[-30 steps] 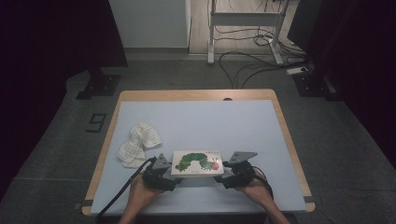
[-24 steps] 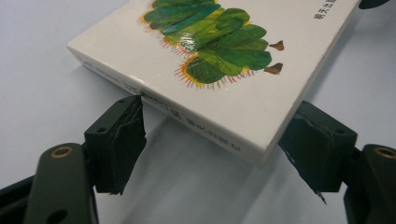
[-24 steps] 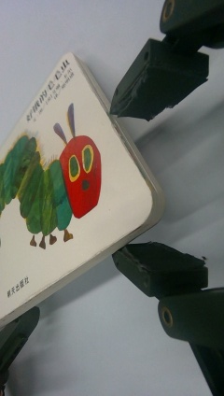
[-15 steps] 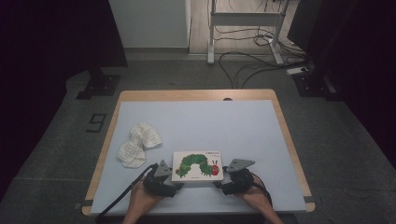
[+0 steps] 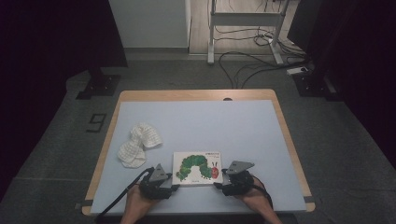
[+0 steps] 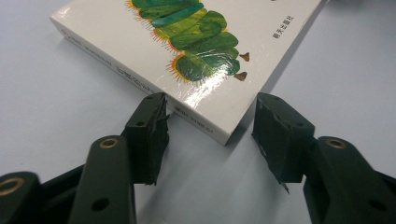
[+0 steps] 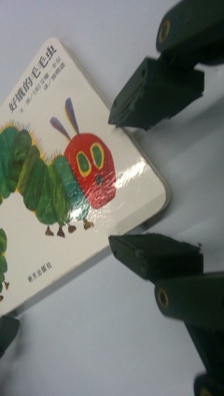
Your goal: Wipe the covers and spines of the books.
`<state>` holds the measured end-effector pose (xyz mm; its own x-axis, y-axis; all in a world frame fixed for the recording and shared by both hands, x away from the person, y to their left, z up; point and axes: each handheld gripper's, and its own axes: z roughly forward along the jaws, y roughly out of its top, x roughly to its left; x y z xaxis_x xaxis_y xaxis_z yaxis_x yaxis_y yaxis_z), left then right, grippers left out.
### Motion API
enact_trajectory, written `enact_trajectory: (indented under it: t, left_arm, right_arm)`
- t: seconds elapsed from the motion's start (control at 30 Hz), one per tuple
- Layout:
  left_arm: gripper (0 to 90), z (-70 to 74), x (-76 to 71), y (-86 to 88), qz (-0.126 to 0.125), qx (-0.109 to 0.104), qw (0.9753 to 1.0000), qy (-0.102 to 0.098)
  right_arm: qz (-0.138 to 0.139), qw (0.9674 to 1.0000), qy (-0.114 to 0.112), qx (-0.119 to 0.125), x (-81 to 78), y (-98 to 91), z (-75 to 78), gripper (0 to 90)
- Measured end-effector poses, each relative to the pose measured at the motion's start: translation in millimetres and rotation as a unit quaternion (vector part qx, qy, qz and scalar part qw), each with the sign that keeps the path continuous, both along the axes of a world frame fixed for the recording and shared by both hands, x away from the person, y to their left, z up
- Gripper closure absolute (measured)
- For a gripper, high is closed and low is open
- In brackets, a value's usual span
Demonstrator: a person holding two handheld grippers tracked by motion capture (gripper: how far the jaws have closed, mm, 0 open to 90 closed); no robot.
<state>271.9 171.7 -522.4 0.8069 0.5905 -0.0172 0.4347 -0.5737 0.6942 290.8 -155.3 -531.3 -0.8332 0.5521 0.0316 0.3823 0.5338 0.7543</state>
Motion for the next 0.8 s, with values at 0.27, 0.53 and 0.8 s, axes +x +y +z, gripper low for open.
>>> enact_trajectory:
  t: [0.27, 0.53, 0.8]
  left_arm:
    - [48.5, -0.2, 15.9, -0.4, 0.009, -0.003, 1.0, -0.002]
    - [49.2, 1.5, 34.8, -3.7, 0.012, 0.003, 0.9999, -0.003]
    - [49.3, 1.1, 58.5, -5.5, 0.022, -0.003, 0.9997, -0.008]
  right_arm:
    - [-0.015, 0.9998, -0.012, -0.008, 6.1, 3.4, 0.2, 37.9]
    - [-0.03, 0.9993, -0.016, -0.013, 20.3, 4.4, 1.0, 40.0]
    - [-0.045, 0.9989, -0.014, -0.009, 42.9, 3.7, 0.4, 42.8]
